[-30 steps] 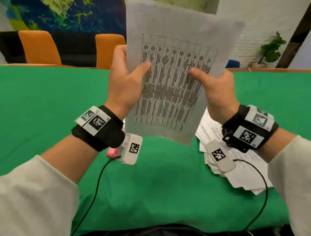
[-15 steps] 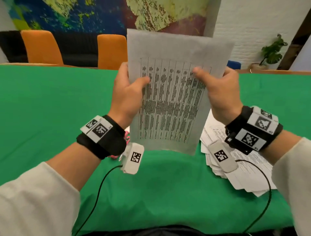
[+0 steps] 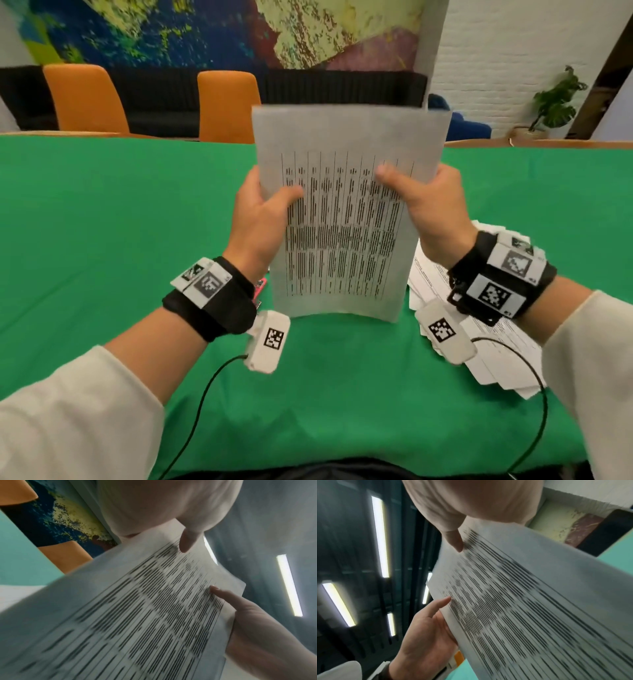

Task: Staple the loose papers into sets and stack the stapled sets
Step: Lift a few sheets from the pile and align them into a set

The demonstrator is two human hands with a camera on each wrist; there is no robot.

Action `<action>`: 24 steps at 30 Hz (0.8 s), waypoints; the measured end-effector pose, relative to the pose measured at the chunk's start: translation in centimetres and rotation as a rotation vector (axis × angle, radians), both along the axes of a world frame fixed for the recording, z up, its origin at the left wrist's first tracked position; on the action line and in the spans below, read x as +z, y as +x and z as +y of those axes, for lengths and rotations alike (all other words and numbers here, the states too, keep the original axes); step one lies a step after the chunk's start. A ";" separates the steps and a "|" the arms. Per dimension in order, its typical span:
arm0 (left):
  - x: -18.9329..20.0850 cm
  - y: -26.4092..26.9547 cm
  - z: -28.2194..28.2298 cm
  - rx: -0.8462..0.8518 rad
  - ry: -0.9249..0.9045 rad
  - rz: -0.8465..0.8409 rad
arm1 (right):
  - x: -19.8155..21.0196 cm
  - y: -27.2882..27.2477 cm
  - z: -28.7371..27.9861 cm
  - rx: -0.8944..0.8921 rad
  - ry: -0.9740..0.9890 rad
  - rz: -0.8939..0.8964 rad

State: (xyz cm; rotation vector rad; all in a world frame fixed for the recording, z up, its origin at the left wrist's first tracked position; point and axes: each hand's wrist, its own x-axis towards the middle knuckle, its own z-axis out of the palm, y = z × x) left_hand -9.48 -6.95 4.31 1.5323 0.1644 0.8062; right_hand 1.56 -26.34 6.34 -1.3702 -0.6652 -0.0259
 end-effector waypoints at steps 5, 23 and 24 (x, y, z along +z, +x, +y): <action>0.1 0.1 -0.3 -0.003 0.014 0.007 | -0.8 -0.2 0.5 -0.009 -0.043 0.006; 3.3 1.1 0.7 0.001 0.048 0.020 | 2.1 1.7 1.0 -0.037 -0.006 0.014; 3.8 1.1 0.7 0.000 0.055 0.007 | 2.4 1.8 1.0 -0.035 0.008 0.009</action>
